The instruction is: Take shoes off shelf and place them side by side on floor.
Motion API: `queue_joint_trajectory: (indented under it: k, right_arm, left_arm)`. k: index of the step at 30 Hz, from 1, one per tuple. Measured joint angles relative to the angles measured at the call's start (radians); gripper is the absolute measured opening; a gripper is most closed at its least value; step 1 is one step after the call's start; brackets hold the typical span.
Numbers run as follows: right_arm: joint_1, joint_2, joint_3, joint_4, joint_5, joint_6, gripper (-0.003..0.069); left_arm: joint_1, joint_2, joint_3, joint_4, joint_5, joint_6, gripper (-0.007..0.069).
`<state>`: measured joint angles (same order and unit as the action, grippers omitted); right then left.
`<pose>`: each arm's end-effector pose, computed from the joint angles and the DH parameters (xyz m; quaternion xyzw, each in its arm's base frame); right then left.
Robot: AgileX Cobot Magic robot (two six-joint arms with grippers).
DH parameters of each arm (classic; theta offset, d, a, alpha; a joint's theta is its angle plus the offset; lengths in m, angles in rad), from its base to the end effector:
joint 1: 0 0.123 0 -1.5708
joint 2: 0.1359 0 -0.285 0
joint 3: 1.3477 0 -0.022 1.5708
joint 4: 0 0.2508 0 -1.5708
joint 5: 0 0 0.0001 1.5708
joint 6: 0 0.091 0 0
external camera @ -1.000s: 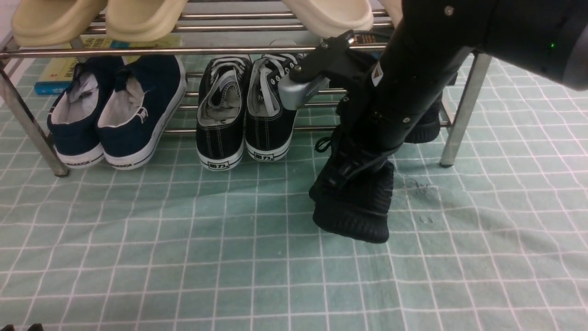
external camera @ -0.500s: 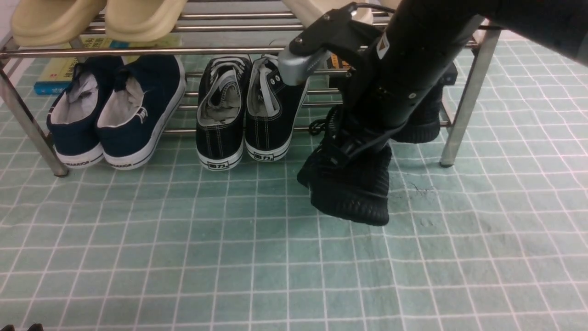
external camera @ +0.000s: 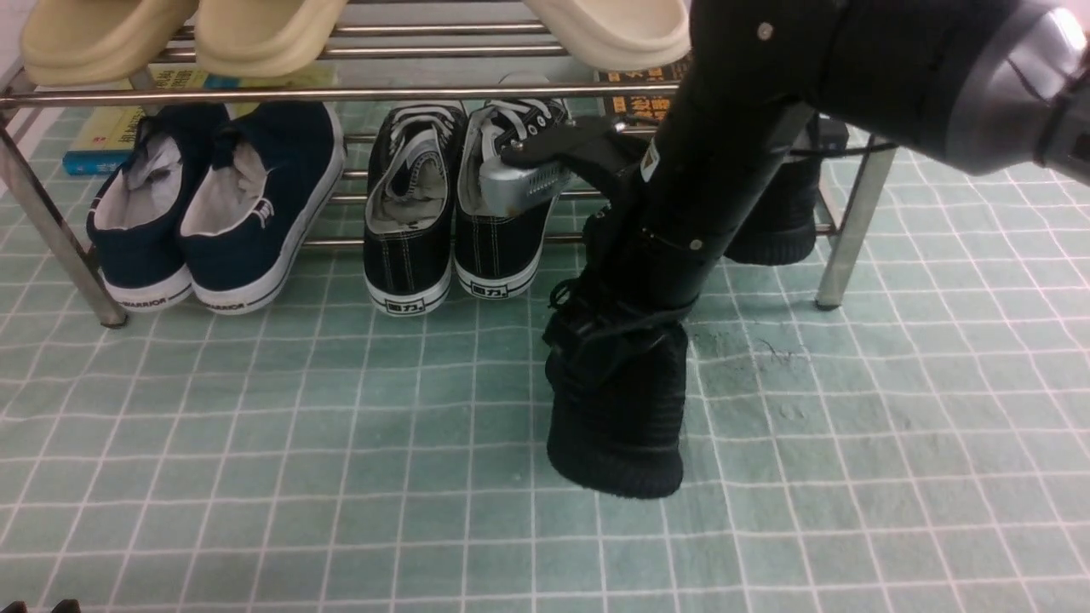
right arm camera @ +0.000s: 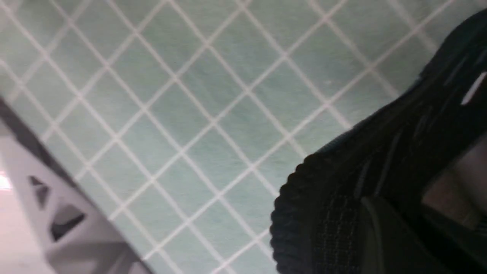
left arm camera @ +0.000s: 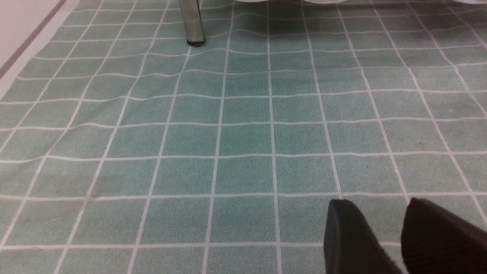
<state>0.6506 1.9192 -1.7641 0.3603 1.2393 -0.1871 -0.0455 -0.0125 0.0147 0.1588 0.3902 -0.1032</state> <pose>0.3066 0.2715 0.2978 -0.3642 0.9054 0.2006 0.0855 0.0521 0.0031 0.1743 0.0181 0.8047 0.0237 0.5929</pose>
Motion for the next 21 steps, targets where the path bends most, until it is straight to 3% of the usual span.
queue_joint_trajectory:
  k: [5,12,16,18,21]
  right_arm:
    - [0.000,0.017,0.042,0.011,-0.002,0.060,0.0146]
    - [0.000,-0.001,0.056,0.011,-0.005,0.108,0.0377]
    - [0.000,-0.059,0.056,-0.022,-0.005,0.117,0.0384]
    - [0.000,-0.114,0.056,-0.071,-0.005,0.130,0.0344]
    - [0.000,-0.215,0.056,-0.181,0.000,0.152,0.0204]
  left_arm:
    - [0.000,0.000,0.000,0.000,0.000,0.000,0.0242]
    - [0.000,0.000,0.000,0.000,0.000,0.000,0.0242]
    - [0.000,0.000,0.000,0.000,0.000,0.000,0.0242]
    - [0.000,0.000,0.000,0.000,0.000,0.000,0.0242]
    - [0.000,0.000,0.000,0.000,0.000,0.000,0.0242]
